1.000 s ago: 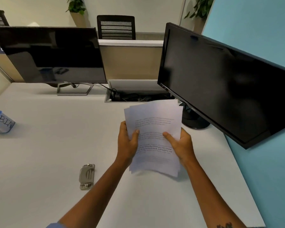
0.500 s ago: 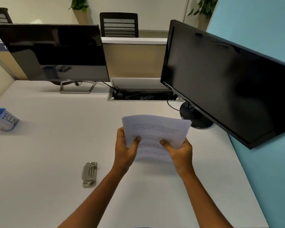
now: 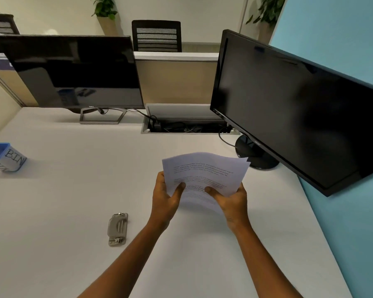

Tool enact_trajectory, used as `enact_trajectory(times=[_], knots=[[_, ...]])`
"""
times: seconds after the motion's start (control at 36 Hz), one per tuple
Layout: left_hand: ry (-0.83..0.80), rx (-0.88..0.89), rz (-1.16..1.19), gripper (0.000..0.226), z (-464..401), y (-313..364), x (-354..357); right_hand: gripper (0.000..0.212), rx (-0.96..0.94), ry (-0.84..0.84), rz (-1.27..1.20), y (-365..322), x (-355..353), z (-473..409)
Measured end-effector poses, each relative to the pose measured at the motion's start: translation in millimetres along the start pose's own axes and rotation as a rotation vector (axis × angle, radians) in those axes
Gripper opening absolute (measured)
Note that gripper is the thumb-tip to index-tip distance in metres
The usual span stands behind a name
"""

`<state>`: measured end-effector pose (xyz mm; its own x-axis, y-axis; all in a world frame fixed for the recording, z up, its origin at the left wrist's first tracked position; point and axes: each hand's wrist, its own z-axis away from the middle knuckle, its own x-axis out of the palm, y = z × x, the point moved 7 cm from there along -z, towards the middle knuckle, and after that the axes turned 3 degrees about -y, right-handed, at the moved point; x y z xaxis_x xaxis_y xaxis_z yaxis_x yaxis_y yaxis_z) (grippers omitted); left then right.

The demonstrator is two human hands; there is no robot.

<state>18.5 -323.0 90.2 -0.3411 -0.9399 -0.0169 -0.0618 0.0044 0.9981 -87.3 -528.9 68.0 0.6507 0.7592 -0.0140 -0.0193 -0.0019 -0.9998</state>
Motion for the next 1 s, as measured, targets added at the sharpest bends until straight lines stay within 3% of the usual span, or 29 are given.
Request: enact_trajectory(times=[0.11, 0.33, 0.44, 0.53, 0.67, 0.81, 0.89, 1.0], knots=[[-0.002, -0.02, 0.006, 0.051, 0.0, -3.8, 0.6, 0.075, 0.008, 0.003, 0.016, 5.1, 2.4, -1.6], [0.032, -0.029, 0.071, 0.036, -7.9, -2.9, -18.8, 0.034, 0.009, -0.144, 0.087, -3.9, -4.4, -10.5], [0.117, -0.087, 0.23, 0.031, -9.9, -4.7, -37.7, 0.042, 0.085, -0.284, 0.063, 1.8, -12.4, -10.6], [0.156, -0.129, 0.361, 0.039, -9.7, -10.5, -45.5, 0.047, 0.154, -0.351, 0.004, 7.6, -14.9, -7.5], [0.23, -0.231, 0.557, 0.051, -4.6, -21.1, -43.3, 0.059, 0.243, -0.294, -0.273, 14.8, -3.6, 1.7], [0.217, -0.266, 0.729, 0.058, 5.9, -25.9, -25.1, 0.046, 0.282, -0.219, -0.43, 15.6, 27.7, 19.8], [0.202, -0.296, 0.73, 0.059, 12.9, -32.6, -16.9, 0.051, 0.257, -0.123, -0.43, 14.4, 33.0, 22.5], [0.213, -0.273, 0.663, 0.052, 6.8, -32.8, -38.1, 0.042, 0.235, -0.069, -0.321, 12.1, 15.0, 18.2]])
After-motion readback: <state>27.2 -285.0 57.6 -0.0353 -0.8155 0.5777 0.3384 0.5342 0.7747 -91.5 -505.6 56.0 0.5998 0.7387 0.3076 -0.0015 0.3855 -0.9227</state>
